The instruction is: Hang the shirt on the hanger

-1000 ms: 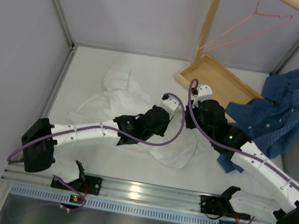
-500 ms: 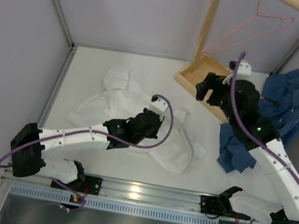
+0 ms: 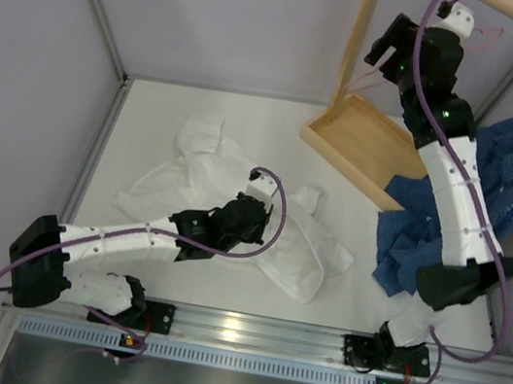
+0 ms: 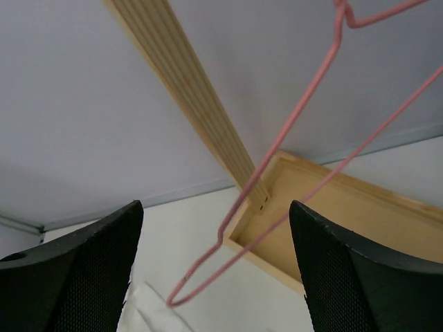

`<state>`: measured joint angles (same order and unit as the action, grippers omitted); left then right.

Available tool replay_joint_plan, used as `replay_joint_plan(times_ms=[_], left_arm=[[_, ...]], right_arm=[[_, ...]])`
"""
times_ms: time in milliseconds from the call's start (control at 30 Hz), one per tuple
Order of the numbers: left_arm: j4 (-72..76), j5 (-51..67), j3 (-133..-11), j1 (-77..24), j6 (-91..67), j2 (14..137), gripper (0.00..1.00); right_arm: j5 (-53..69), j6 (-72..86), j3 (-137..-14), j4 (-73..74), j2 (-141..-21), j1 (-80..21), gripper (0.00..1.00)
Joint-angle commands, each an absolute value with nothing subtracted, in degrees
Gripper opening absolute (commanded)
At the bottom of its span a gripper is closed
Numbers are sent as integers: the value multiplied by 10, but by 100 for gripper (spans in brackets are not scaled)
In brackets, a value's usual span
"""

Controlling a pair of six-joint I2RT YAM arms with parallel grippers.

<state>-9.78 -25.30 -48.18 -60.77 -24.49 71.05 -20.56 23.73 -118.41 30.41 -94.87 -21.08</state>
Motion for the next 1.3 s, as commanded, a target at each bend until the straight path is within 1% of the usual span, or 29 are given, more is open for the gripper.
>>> replay_joint_plan(times_ms=[0,67,133,200,233,267,300,367,400,467,500,600,633,700,867,967,1000,1033,1267], left_arm=[[-66,-245,-472,-607,-260,715,0],[-66,-234,-470,-607,-263,715,0],[-67,-222,-468,-607,-265,713,0],[-67,-221,-463,-608,-265,708,0],[-67,-220,-458,-608,-265,707,0],[-68,-219,-455,-607,-265,708,0],[-68,-218,-454,-608,-265,709,0],[-66,-214,-451,-608,-269,714,0],[-63,-214,-448,-608,-271,719,0],[-55,-219,-433,-608,-276,723,0],[-45,-218,-428,-608,-281,723,0],[-31,-208,-410,-608,-291,723,0],[-27,-206,-408,-608,-292,722,0],[-27,-203,-406,-608,-290,722,0],[-27,-201,-408,-608,-289,723,0],[-27,-201,-407,-608,-290,724,0],[-27,-200,-406,-608,-292,724,0],[-27,-200,-405,-608,-292,724,0],[-27,-199,-403,-608,-289,720,0]], right_arm=[[-250,215,-1294,352,-1029,-197,83],[-299,194,-1337,373,-1075,-197,83],[-342,182,-1353,394,-1088,-197,79],[-360,184,-1320,408,-1056,-197,75],[-373,186,-1295,403,-1036,-196,71],[-375,178,-1245,391,-999,-196,69],[-376,177,-1229,385,-984,-194,64],[-354,167,-1188,386,-951,-186,58],[-340,167,-1172,384,-941,-180,47],[-282,166,-1114,368,-908,-158,39],[-265,164,-1098,359,-900,-151,32],[-221,142,-1071,351,-889,-130,28],[-204,136,-1070,352,-889,-126,24],[-183,125,-1063,352,-888,-111,20],[-146,106,-1053,351,-878,-95,22],[-92,97,-1051,351,-882,-84,17],[-78,92,-1051,351,-884,-84,13],[-67,90,-1052,351,-886,-83,12],[-85,86,-1055,350,-886,-83,4]])
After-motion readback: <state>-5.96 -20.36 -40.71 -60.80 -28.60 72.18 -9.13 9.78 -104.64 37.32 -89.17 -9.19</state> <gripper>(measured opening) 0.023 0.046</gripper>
